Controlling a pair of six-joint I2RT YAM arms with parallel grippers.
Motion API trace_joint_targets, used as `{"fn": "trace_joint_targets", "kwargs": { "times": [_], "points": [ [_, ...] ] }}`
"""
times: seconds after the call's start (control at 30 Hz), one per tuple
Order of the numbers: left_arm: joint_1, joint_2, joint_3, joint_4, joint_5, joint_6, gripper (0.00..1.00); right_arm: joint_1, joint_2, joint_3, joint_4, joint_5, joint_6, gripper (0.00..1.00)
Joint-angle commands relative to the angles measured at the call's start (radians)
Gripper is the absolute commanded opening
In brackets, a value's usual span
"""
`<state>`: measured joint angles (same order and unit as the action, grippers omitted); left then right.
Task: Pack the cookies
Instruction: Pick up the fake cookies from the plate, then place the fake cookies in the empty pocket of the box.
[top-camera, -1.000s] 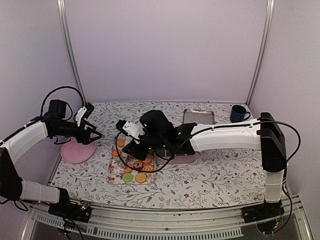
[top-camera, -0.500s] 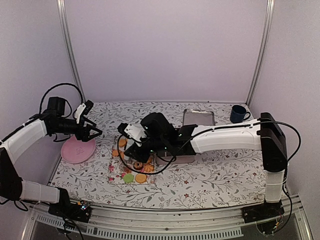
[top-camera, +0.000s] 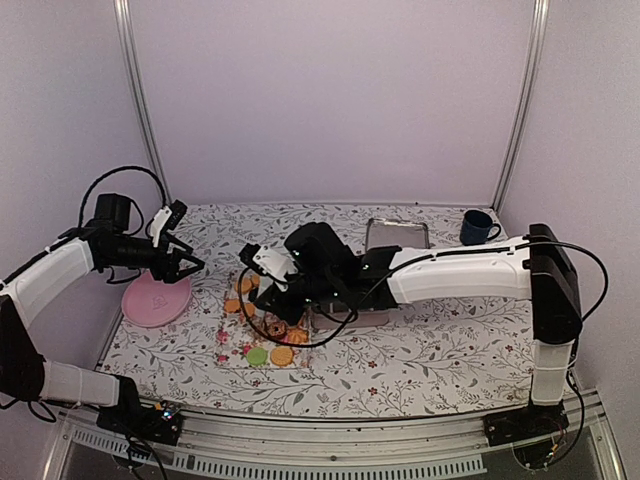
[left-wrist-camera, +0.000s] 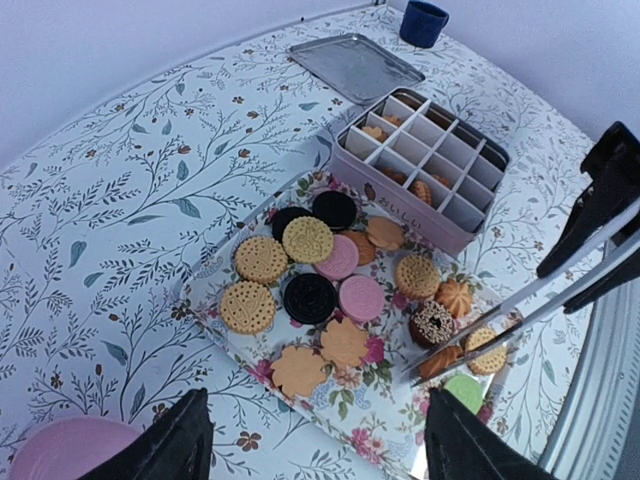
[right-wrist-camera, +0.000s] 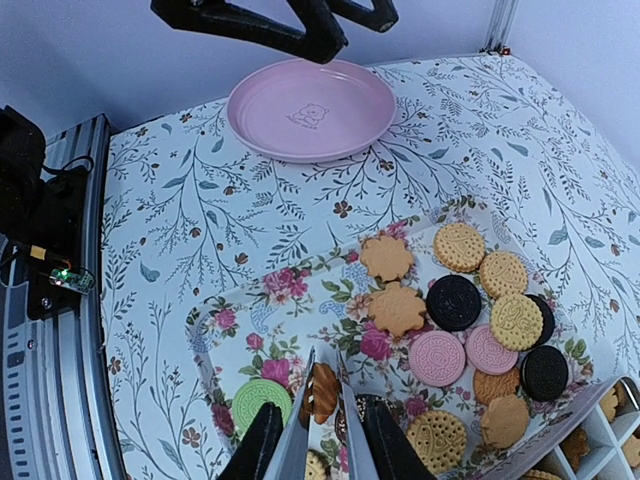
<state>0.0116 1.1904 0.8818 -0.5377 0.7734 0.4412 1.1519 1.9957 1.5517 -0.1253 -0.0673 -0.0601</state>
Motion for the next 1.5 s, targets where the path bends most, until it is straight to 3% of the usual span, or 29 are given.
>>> {"fn": "trace_joint_targets", "kwargs": {
  "times": [0.0, 0.53, 1.47],
  "points": [
    [0.011, 0.005, 0.028, -0.016, 0.001, 0.008, 0.73, -0.03, -0.112, 0.049, 0.01, 0.018, -0.009, 0.04],
    [0.011, 0.058, 0.081, -0.093, -0.025, 0.042, 0.75, -0.267, -0.478, -0.281, -0.063, 0.079, -0.103, 0.04],
    [0.012, 0.064, 0.09, -0.11, -0.018, 0.059, 0.75, -0.315, -0.554, -0.408, -0.095, 0.104, -0.156, 0.06]
  ]
}}
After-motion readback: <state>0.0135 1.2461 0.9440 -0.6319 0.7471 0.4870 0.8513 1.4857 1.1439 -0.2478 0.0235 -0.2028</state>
